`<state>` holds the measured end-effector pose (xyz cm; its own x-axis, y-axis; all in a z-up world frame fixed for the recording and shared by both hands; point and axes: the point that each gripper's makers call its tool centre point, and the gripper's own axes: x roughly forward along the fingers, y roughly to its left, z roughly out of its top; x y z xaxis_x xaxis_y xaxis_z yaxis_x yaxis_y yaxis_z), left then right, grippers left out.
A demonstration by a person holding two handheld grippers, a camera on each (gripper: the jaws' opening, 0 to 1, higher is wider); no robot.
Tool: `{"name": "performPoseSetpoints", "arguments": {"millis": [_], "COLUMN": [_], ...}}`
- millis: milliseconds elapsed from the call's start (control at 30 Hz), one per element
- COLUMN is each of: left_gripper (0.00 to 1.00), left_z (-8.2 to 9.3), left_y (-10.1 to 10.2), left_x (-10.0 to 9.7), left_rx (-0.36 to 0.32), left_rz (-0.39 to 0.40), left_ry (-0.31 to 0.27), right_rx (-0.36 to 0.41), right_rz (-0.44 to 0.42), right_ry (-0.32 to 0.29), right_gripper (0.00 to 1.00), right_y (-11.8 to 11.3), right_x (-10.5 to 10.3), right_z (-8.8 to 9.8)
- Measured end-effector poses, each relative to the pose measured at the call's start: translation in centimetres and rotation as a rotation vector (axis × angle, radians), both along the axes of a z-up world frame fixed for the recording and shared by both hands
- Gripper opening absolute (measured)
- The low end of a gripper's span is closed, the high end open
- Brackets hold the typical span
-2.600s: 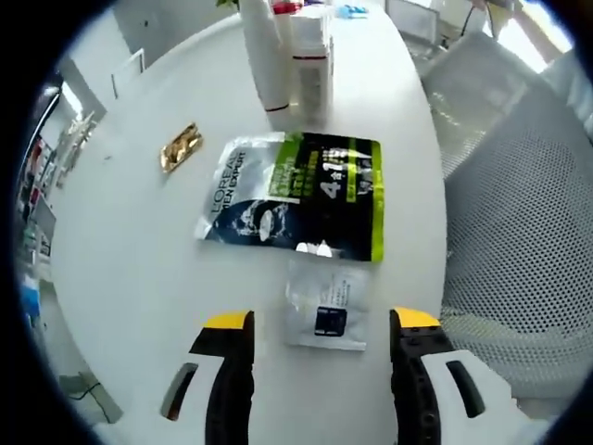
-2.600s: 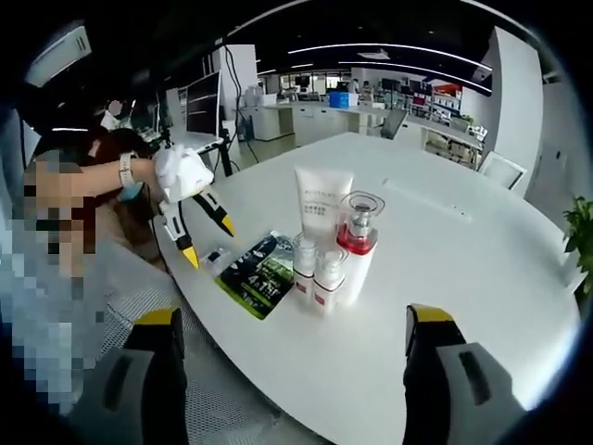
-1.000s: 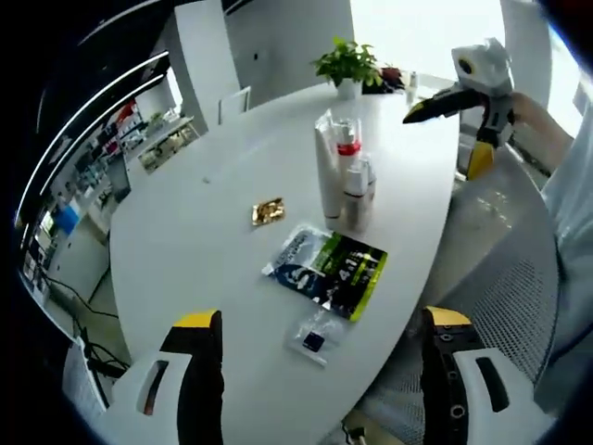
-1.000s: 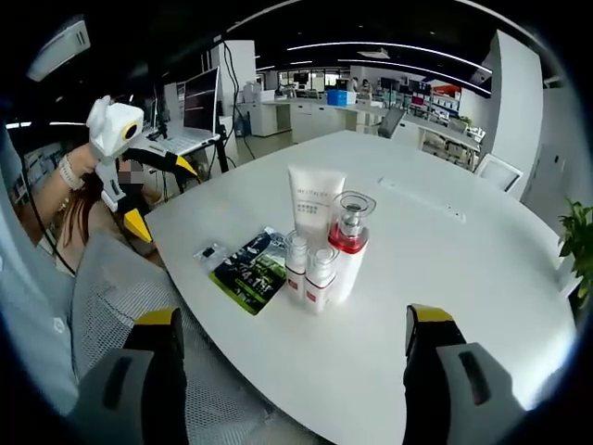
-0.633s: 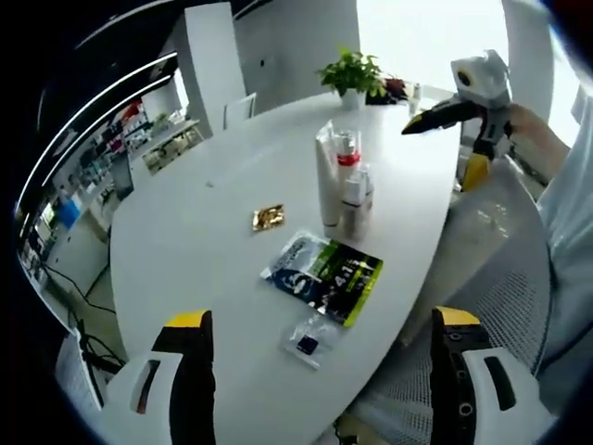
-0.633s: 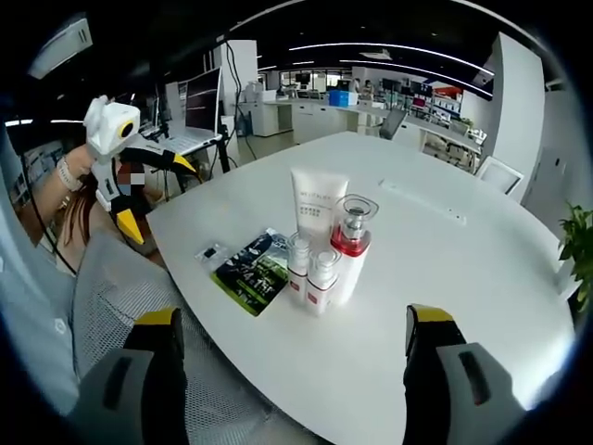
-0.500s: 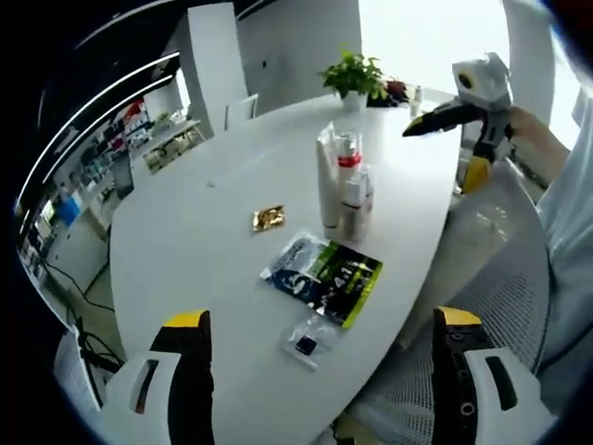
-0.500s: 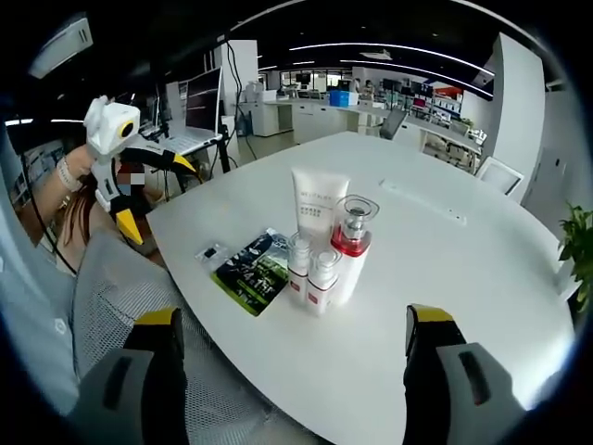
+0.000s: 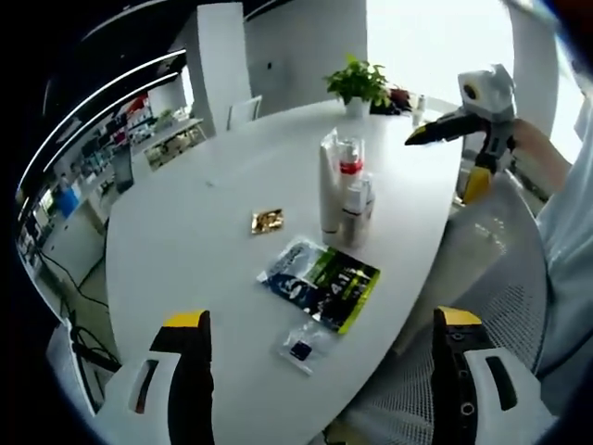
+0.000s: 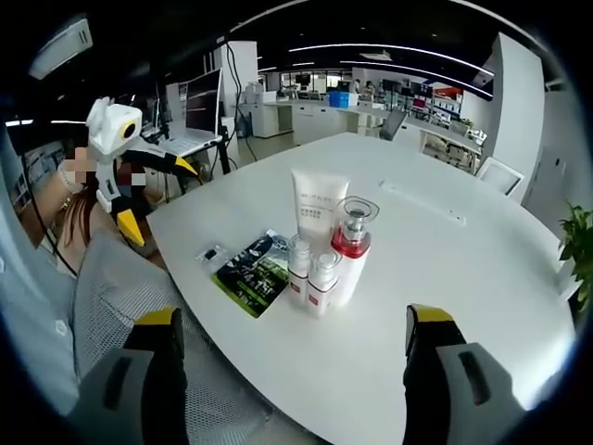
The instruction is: Arrange the skincare products in the storage area until every visible bottle or jar stands upright without overlapping.
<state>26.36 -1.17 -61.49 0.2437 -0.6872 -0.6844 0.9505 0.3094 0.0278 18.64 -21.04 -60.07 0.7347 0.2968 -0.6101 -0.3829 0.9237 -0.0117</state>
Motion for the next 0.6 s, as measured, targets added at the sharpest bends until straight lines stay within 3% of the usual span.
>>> {"name": "performPoseSetpoints", "arguments": {"millis": [167, 600], "left_gripper": [0.97, 0.97], "left_z": [-0.3, -0.8], "left_y": [0.0, -0.9], "left_x": [0.2, 1.4], "left_rx": [0.008, 0.033], "left_rz": [0.0, -0.028], "left_ry": [0.005, 0.017], "right_rx": [0.014, 0.04], "right_rz": [-0.012, 0.028], "right_ry": [-0.013, 0.023], "right_gripper": [0.94, 0.73], "right_y": [-0.3, 0.2], "right_x": [0.3, 0.5], "right_z": [0.4, -0.2]}}
